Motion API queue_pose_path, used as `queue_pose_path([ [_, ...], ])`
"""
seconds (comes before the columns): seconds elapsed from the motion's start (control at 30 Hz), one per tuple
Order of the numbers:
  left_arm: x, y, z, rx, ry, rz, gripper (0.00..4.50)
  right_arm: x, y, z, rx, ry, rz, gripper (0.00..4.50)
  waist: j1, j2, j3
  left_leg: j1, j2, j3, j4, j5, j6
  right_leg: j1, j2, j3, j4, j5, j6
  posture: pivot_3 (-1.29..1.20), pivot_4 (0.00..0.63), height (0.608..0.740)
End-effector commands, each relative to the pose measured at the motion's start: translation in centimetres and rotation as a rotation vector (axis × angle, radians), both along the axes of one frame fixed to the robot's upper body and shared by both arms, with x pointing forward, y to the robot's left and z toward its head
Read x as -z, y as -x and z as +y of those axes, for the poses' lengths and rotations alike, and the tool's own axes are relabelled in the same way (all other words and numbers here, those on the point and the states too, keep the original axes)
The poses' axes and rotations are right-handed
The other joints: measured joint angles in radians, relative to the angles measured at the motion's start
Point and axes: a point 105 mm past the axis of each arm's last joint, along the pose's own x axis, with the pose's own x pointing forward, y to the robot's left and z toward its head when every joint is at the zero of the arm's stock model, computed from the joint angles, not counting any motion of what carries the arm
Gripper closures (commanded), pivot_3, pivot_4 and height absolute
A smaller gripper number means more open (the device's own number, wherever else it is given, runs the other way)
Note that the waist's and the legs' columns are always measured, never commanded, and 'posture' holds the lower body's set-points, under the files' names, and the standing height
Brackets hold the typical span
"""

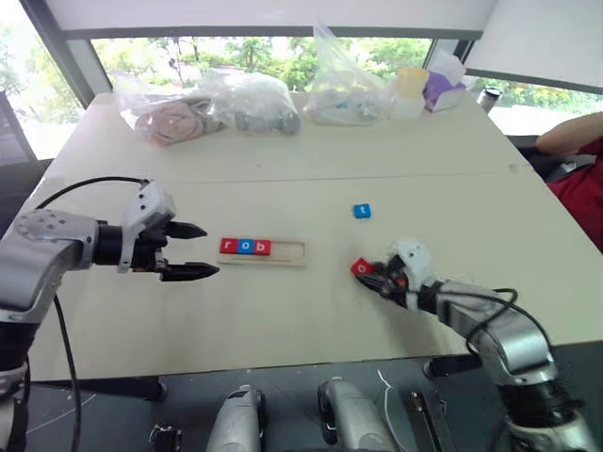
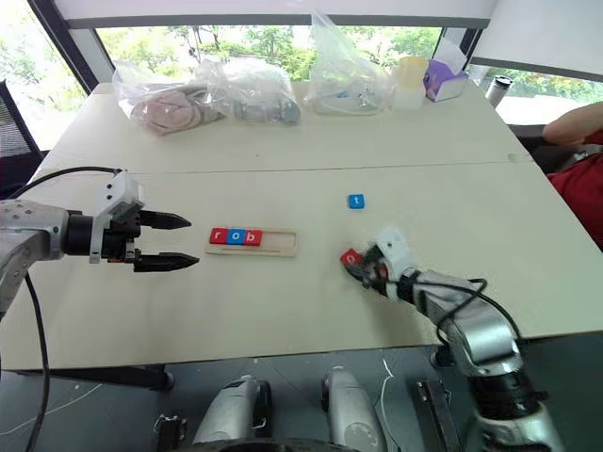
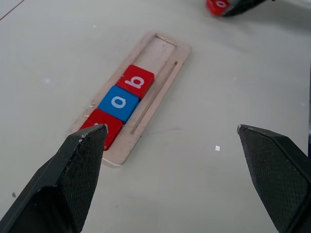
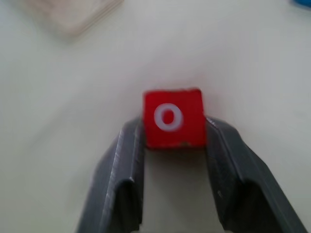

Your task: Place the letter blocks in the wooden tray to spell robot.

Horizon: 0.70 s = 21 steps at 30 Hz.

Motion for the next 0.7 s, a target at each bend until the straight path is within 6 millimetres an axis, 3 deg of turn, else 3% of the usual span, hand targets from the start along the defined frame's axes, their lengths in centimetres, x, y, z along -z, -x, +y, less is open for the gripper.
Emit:
queue_pose_path([
  [0.03,-1.5,0.2,-0.5,0.021,0.019,-0.05,0.0,-0.3,0.5,1.6,0.13,-0.015,0.053,3.37,0.007,0.0,0.0,0.001,0.0,-0.001,0.0,0.0,0.0,0.0,0.0,0.0,0.003,-0.001,0.0,0.0,0.15,0.74],
  [0.17,-1.4,0.0,-0.7,0.024,0.015,-0.05,0.0,1.3,0.6,2.5,0.25,0.063,0.121,3.37,0.015,0.001,0.0,0.001,-0.001,-0.002,-0.001,0.0,0.0,0.0,-0.001,-0.002,0.004,-0.003,-0.002,0.0,0.15,0.74],
  [0.37,-1.5,-0.1,-0.5,0.025,0.008,-0.053,0.0,1.6,-0.2,2.4,0.295,0.235,0.092,3.37,0.007,0.0,-0.001,0.001,-0.003,0.001,0.003,0.0,0.0,0.002,-0.004,-0.001,0.001,-0.003,-0.002,0.0,0.15,0.74],
  [0.5,-1.4,-0.1,-0.5,0.03,0.004,-0.054,0.0,1.9,0.1,2.6,0.28,0.209,0.105,1.44,0.006,0.0,-0.001,0.001,-0.003,0.0,0.002,0.0,0.0,0.002,-0.004,-0.001,0.001,-0.003,-0.002,0.0,0.15,0.74],
  [0.6,-1.4,0.0,-0.6,0.043,0.001,-0.053,0.0,0.8,0.1,1.9,0.275,0.215,0.059,0.03,0.007,0.0,-0.001,0.001,-0.003,0.0,0.001,0.0,0.0,0.002,-0.003,-0.001,0.001,-0.003,-0.001,0.0,0.15,0.74],
  [0.7,-1.3,0.2,-0.6,0.079,-0.023,-0.044,0.0,-1.6,0.4,1.4,0.225,0.208,-0.03,0.03,0.007,0.0,-0.001,0.001,-0.003,0.0,0.001,0.0,0.0,0.002,-0.003,-0.001,0.001,-0.003,-0.001,0.0,0.15,0.74],
])
